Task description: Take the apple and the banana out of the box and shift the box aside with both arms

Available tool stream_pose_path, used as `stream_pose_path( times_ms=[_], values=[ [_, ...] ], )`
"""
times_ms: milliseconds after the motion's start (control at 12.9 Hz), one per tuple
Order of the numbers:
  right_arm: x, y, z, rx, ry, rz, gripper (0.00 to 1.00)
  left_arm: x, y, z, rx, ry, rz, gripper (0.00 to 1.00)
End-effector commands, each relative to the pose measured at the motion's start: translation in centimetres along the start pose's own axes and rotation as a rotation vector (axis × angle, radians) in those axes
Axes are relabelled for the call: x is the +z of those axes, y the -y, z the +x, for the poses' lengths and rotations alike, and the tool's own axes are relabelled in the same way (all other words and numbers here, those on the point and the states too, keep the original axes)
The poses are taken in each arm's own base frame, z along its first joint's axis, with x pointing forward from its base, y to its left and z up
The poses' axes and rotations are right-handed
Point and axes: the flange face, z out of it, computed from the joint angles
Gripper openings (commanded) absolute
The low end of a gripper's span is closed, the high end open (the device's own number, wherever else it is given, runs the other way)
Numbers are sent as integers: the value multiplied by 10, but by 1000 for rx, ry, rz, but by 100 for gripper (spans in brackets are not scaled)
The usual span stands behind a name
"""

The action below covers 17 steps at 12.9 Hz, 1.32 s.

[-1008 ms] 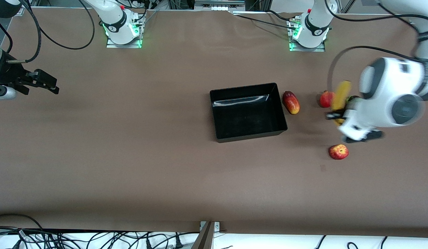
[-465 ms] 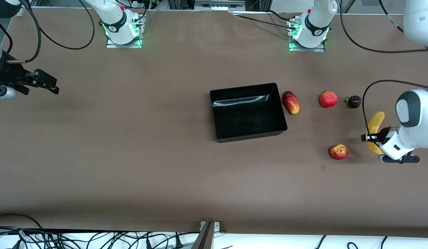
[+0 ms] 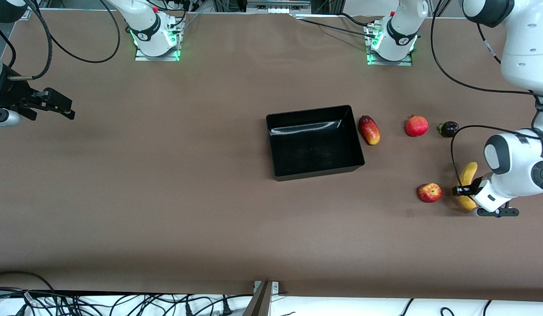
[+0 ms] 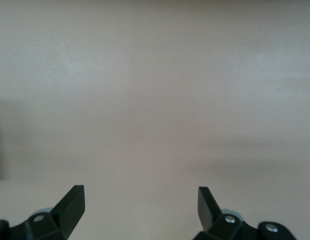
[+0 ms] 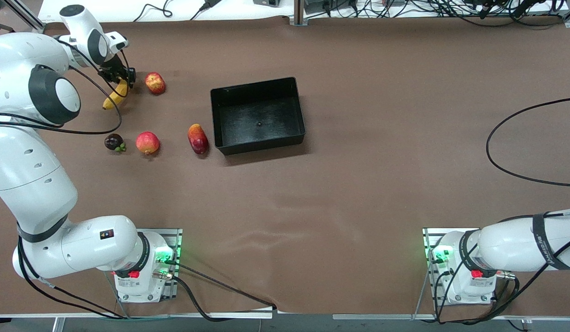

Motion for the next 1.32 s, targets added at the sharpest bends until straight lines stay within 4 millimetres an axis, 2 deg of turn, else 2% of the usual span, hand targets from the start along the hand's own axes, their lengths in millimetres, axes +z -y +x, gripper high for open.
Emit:
stream_pose_path(
  times_ms=[0, 78, 155, 233, 310, 388, 465, 543, 620, 853, 931, 1086, 1241],
  values=[
    [-4, -2, 1, -9, -5, -6, 100, 7, 16, 7, 5, -39, 9, 0],
    [-3, -2, 1, -9, -5, -6, 100, 10, 16, 7, 7, -46, 10, 0],
    [-4, -2, 1, -9, -7, -6, 100, 10, 16, 7, 8, -46, 11, 67],
    [-4, -2, 1, -11, -5, -6, 100, 9, 13, 8, 7, -41, 9, 100],
    [-4, -2, 1, -11, -5, -6, 100, 5, 6, 9, 11, -40, 11, 100],
    [-4, -2, 1, -12, -5, -6, 100, -9, 1, 10, 20, -28, 16, 100],
    [-4, -2, 1, -12, -5, -6, 100, -33, 0, 8, 23, -5, 18, 100],
    [-4, -1, 1, -15, -5, -6, 100, -69, -7, 6, 25, 10, 13, 100],
    [-5, -2, 1, -15, -7, -6, 100, -107, -3, -2, 12, 43, 19, 100],
    [-3, -3, 1, -16, -4, -9, 100, -224, -10, -30, -82, 49, -122, 100],
    [-3, -2, 1, -17, -4, -9, 100, -255, -15, -43, -75, 63, -124, 100],
    [-5, 4, 0, -16, -7, -9, 100, -314, -30, -69, -50, 62, -125, 100],
    [-8, 7, -1, -17, -10, -2, 100, -372, -61, -99, -1, 50, -135, 100]
  ],
)
